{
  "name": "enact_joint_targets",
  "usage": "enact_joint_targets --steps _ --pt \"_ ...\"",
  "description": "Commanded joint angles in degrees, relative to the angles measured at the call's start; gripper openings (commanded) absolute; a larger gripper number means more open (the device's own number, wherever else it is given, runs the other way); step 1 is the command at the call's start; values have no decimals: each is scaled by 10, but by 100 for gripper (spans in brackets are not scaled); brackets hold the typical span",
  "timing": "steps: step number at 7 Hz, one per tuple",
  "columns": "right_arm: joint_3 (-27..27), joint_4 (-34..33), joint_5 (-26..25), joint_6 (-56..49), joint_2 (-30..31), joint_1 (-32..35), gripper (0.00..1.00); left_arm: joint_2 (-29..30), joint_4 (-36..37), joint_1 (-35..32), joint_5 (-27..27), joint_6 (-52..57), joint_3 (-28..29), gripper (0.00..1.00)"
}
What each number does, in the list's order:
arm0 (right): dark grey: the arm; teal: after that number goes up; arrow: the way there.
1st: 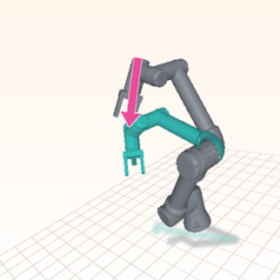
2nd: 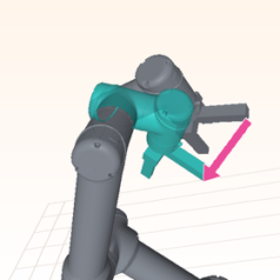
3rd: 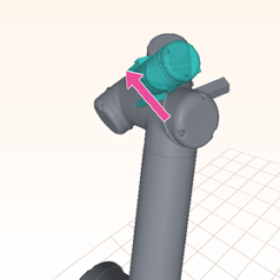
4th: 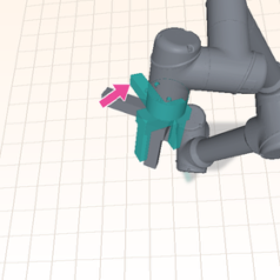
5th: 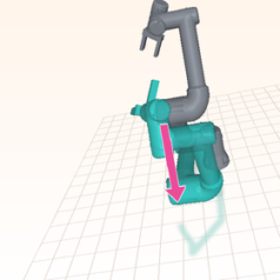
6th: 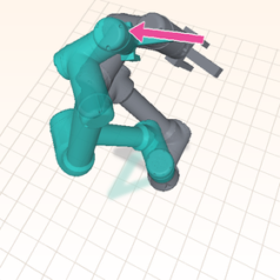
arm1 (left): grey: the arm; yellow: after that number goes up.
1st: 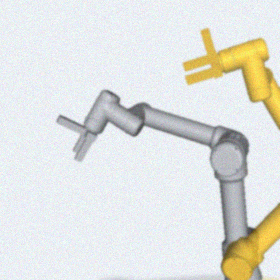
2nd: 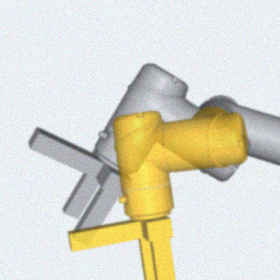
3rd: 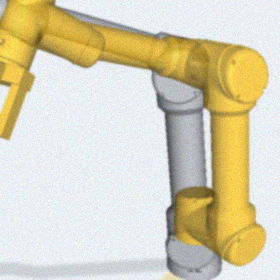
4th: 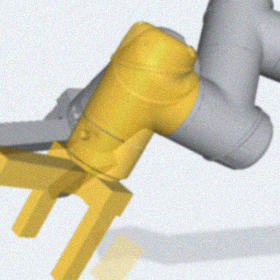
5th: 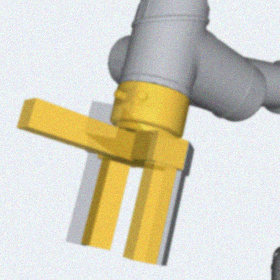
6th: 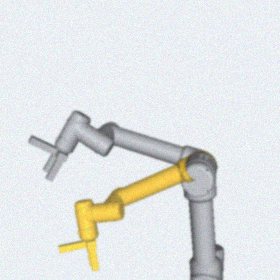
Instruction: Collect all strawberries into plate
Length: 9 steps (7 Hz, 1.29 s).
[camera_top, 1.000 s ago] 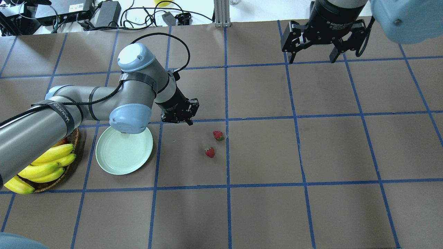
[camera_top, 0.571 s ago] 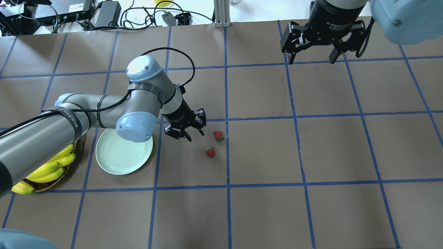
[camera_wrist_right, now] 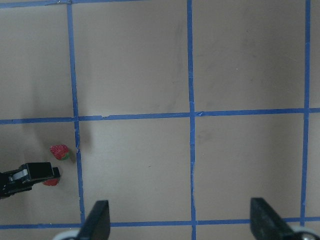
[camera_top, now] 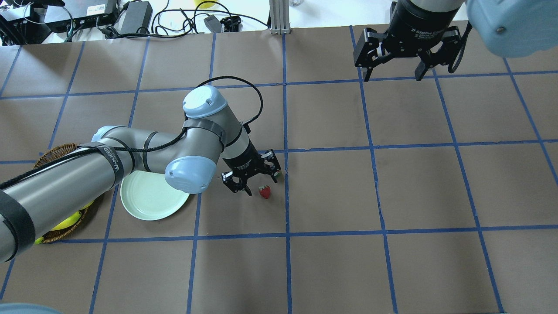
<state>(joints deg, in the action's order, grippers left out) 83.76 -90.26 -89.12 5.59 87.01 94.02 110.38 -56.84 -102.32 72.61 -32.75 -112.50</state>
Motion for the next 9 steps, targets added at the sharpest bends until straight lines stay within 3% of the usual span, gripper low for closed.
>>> enact_joint_targets --steps 1,3,4,5,6,9 --pt "0 0 0 0 0 0 100 1 -1 -3 0 -4 -4 67" --pt "0 -1 3 3 0 0 100 0 1 -3 4 -3 -19 67" --pt "-1 -2 2 1 1 0 100 0 1 -3 4 -4 -18 52" --pt "-4 -4 2 0 7 0 100 0 2 -3 4 -4 -14 19" --pt "-11 -3 3 0 24 -2 100 -1 2 -3 4 -4 -11 0" --pt "20 -27 1 0 23 -1 100 -20 2 -1 30 0 -2 0"
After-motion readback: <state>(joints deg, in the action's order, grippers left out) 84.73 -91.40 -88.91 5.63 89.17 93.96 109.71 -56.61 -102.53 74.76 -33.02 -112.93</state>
